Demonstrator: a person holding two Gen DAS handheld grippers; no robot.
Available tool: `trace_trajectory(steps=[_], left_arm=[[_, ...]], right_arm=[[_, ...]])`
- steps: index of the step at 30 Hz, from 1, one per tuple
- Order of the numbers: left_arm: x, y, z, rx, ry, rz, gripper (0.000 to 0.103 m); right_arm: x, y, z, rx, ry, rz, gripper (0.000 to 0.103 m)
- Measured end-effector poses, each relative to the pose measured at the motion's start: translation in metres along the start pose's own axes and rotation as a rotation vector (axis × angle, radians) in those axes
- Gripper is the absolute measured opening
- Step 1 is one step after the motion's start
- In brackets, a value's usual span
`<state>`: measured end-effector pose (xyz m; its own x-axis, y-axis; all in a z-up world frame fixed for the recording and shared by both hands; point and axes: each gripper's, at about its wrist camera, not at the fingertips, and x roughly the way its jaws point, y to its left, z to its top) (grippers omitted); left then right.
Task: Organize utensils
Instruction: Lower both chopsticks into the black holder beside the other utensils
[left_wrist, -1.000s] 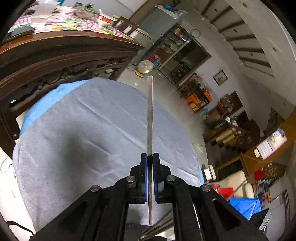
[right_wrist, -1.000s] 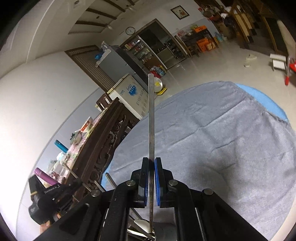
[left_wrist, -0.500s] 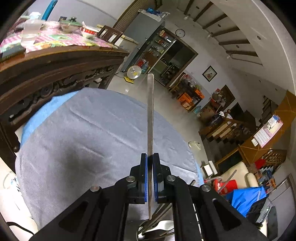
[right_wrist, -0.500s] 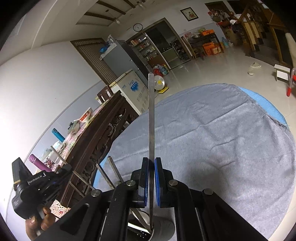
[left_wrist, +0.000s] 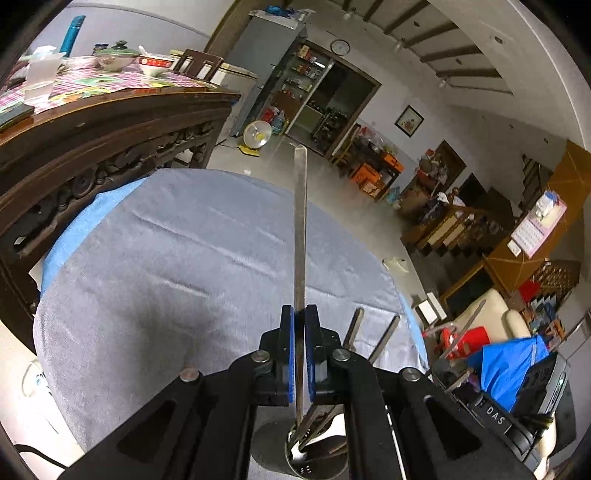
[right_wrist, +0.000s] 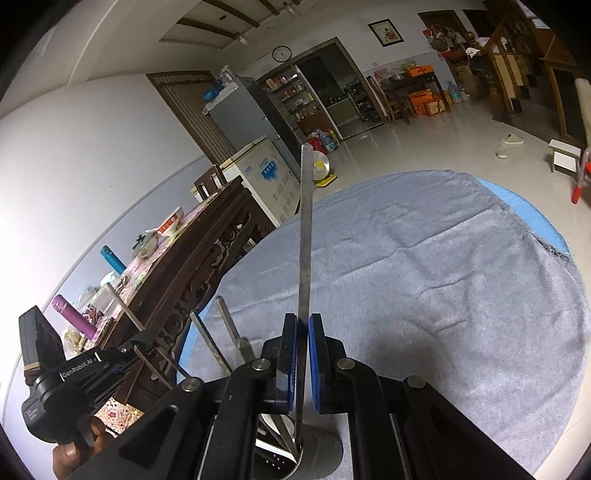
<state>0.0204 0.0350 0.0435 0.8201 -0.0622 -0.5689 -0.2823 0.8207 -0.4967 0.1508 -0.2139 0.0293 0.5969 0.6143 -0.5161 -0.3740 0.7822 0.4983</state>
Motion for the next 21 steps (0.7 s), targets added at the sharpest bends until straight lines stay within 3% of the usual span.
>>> trace_trajectory(steps=[21], left_arm=[[0.018, -0.014, -0.029, 0.086, 0.071, 0.014, 0.006]], right_arm=[[0.008, 0.009, -0.037, -0.047, 0.063, 0.02, 0.007]])
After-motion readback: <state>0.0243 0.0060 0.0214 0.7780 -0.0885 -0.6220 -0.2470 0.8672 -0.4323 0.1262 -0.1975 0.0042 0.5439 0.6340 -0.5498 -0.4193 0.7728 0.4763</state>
